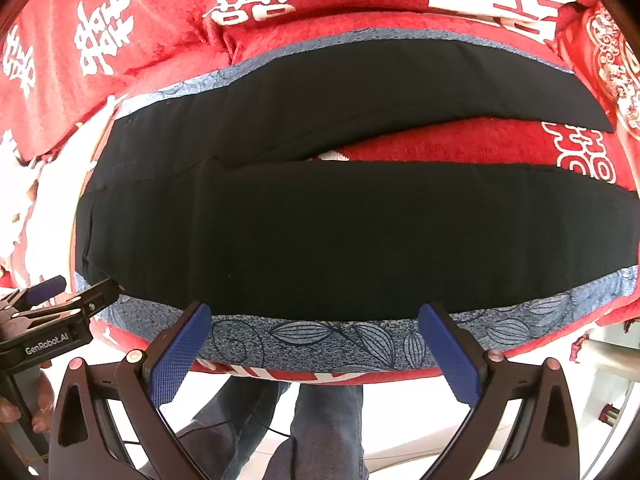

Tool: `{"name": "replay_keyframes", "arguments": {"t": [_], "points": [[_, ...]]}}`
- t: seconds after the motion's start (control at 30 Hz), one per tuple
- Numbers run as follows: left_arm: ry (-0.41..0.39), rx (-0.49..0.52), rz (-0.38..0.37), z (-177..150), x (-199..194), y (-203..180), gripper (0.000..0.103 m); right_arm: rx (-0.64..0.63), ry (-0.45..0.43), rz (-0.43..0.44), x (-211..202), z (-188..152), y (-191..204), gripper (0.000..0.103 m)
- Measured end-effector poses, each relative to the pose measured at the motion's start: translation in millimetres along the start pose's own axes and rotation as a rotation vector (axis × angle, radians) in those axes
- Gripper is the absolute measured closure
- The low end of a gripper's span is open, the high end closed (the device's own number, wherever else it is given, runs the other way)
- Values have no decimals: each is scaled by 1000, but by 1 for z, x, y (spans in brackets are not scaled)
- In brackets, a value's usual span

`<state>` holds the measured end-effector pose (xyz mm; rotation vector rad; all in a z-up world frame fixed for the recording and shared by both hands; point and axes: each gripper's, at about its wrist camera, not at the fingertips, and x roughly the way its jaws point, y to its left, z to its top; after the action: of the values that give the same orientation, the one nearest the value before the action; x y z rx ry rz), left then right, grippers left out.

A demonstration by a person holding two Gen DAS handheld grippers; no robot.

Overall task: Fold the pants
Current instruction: 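Position both grippers open above the grey waistband of the black trousers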

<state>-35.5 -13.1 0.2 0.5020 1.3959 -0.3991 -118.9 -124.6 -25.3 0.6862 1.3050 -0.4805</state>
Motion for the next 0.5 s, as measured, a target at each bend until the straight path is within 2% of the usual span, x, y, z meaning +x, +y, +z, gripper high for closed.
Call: {"name": "replay_keyframes", "arguments": {"t": [0.17,0.5], "points": [[17,-19,-11,2,3,0,0,-6,3,13,1,0,-3,0],[23,-52,20,-5,1,-5,0,-22,8,20,3,6,-12,0]]}}
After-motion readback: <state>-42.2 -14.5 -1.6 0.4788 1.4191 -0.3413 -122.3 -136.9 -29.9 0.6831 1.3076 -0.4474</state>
